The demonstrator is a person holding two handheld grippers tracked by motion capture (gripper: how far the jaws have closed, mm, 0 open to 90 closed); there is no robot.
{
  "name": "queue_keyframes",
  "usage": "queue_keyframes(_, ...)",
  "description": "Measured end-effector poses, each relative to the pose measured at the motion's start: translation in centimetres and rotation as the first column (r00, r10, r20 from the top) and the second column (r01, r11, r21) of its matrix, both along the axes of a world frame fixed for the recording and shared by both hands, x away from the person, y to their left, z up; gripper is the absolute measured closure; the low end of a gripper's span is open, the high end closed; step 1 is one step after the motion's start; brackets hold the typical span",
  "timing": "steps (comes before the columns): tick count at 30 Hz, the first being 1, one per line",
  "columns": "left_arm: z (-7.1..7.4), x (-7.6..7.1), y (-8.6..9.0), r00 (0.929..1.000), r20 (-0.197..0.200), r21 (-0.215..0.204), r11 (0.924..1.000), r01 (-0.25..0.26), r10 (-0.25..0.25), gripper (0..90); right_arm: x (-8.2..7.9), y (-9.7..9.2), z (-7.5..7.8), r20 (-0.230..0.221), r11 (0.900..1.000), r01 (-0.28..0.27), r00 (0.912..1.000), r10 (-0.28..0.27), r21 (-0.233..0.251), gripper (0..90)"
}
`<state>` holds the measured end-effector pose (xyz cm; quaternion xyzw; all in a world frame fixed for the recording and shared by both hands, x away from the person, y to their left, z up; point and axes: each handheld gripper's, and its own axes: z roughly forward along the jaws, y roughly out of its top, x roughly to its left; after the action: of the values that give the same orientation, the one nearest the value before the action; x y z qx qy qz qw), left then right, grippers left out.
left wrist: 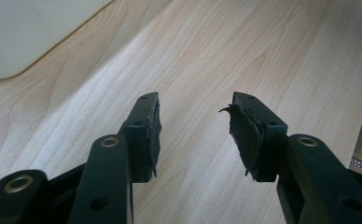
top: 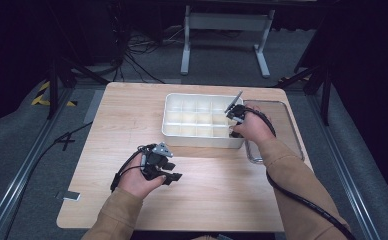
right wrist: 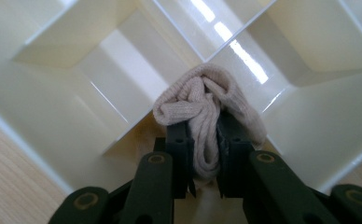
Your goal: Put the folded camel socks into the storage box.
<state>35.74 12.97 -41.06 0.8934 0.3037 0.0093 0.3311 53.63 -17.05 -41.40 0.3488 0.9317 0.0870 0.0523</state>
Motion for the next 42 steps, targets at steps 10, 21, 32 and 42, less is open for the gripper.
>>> queue_keyframes(10,0.1,0.0,0.1,1.0000,0.006,0.000,1.0000,0.003,-0.003,53.5,0.5,0.0,-0.5,-0.031,0.9999,0.009,0.9995,-0.010,-0.004,76.1)
queue_keyframes(21,0.4,0.1,0.4,0.9999,0.011,-0.016,0.9999,-0.006,0.006,53.1,-0.8,-1.5,1.7,0.016,0.9903,0.034,0.9992,-0.036,0.135,59.5)
queue_keyframes(32,0.9,-0.2,1.2,0.9994,0.021,-0.034,0.9991,-0.025,0.026,51.9,-4.9,-4.3,6.0,0.245,0.8948,-0.107,0.9694,-0.003,0.434,49.6)
queue_keyframes(42,1.5,-0.3,1.6,0.9996,0.007,-0.038,0.9989,-0.027,0.027,52.5,-10.0,-7.0,6.0,0.332,0.7947,-0.191,0.9431,-0.014,0.576,48.7)
